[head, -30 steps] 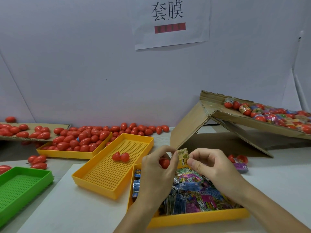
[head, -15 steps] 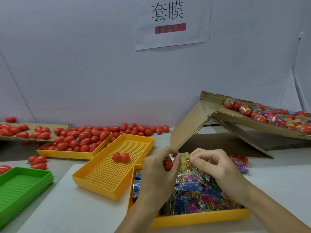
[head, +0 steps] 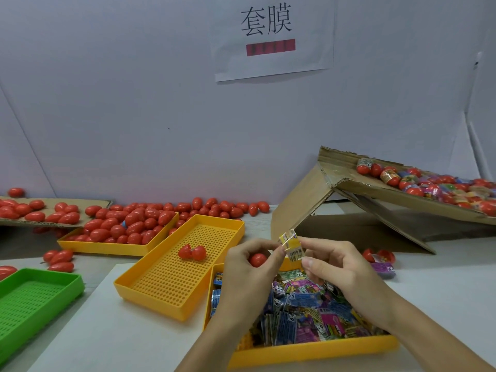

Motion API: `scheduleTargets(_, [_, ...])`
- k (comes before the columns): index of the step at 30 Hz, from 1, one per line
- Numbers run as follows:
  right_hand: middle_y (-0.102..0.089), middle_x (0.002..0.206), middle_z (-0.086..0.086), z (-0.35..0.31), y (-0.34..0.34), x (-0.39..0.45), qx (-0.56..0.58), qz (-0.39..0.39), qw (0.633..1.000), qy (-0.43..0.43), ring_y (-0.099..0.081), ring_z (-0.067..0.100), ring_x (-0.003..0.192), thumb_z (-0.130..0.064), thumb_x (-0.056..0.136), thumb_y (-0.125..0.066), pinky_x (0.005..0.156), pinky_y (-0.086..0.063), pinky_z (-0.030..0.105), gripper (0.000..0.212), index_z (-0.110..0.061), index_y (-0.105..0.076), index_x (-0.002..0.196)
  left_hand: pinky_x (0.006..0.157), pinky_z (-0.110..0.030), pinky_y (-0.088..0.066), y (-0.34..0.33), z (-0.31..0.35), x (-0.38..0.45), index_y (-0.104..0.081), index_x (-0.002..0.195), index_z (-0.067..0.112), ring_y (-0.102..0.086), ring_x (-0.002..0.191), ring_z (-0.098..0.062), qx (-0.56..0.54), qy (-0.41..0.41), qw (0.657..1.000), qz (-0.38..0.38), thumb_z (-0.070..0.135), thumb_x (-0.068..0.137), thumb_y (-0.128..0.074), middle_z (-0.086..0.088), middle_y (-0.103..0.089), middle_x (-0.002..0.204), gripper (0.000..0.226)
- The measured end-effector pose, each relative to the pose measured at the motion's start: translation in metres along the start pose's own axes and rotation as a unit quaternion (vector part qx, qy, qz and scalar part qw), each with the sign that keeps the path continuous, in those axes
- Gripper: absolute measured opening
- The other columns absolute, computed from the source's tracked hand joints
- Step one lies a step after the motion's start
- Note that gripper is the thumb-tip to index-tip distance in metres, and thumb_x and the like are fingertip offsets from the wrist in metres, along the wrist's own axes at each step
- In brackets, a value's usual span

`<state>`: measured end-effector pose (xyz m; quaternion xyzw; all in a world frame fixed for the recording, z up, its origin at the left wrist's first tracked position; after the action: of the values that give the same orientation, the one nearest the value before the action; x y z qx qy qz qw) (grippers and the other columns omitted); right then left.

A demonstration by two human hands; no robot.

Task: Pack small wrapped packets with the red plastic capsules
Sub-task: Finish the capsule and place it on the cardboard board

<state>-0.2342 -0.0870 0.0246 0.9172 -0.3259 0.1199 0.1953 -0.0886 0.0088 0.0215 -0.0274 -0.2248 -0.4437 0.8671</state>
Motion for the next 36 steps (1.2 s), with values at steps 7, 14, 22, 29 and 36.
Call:
scheduleTargets(7, [-0.060, 0.074, -0.003, 0.004, -0.005, 0.001, -0.067, 0.009, 0.998, -0.004, -0.057, 0.010, 0.074, -0.016, 0.099, -0.058, 0.066, -0.048, 0.028, 0.036, -0.030, -0.063, 0.131, 0.048, -0.026, -0.046, 0.000, 0.002, -0.002, -0.077, 0.092, 0.018, -0.049, 0.049, -0.007, -0.061, 0.053, 0.995, -0.050, 0.029, 0.088, -0.070, 0.009, -0.052, 0.056, 0.014])
scheduleTargets(14, [-0.069, 0.105, -0.017, -0.002, -0.004, 0.000, -0.046, 0.005, 0.999, -0.007, -0.062, 0.004, 0.098, -0.003, 0.099, -0.055, 0.077, -0.047, 0.020, 0.034, -0.027, -0.077, 0.108, 0.048, -0.022, -0.040, -0.001, 0.004, -0.003, -0.064, 0.074, 0.017, -0.043, 0.049, -0.005, -0.042, 0.071, 0.991, -0.104, 0.019, 0.095, -0.065, 0.012, -0.048, 0.056, 0.021])
scheduleTargets(22, [-0.070, 0.115, -0.020, 0.001, -0.004, -0.002, 0.005, 0.038, 0.999, -0.003, -0.063, 0.003, 0.113, -0.006, 0.097, -0.056, 0.082, -0.052, 0.017, 0.034, -0.028, -0.082, 0.092, 0.045, -0.024, -0.033, 0.002, -0.001, 0.001, -0.061, 0.066, 0.019, -0.037, 0.049, -0.011, -0.111, 0.123, 0.984, -0.070, 0.011, 0.094, -0.057, 0.000, -0.044, 0.058, 0.030])
scheduleTargets(29, [-0.074, 0.105, 0.003, 0.001, 0.002, -0.002, 0.057, 0.078, 0.995, 0.013, -0.068, 0.018, 0.102, -0.023, 0.087, -0.050, 0.073, -0.056, 0.033, 0.022, -0.019, -0.072, 0.084, 0.044, -0.026, -0.033, 0.005, 0.000, 0.004, -0.054, 0.059, 0.020, -0.034, 0.049, -0.014, -0.230, 0.151, 0.958, -0.080, 0.017, 0.072, -0.059, -0.002, -0.042, 0.056, 0.014])
scheduleTargets(36, [-0.074, 0.108, 0.012, -0.003, 0.003, 0.003, 0.174, 0.063, 0.981, -0.056, -0.071, 0.026, 0.101, -0.010, 0.094, -0.055, 0.072, -0.055, 0.034, 0.029, -0.019, -0.072, 0.114, 0.046, -0.026, -0.034, -0.001, 0.003, 0.000, -0.059, 0.068, 0.016, -0.033, 0.051, -0.016, -0.246, 0.142, 0.939, -0.193, 0.013, 0.079, -0.057, -0.004, -0.039, 0.057, 0.012])
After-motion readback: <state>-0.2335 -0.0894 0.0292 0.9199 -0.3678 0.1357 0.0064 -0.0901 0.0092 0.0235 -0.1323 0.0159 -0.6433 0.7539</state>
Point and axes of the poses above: each hand's wrist, its own x-axis towards the middle knuckle, its own y-axis out of the back of the hand, z = x × y, the point moved 1 cm from there along x, towards the middle knuckle
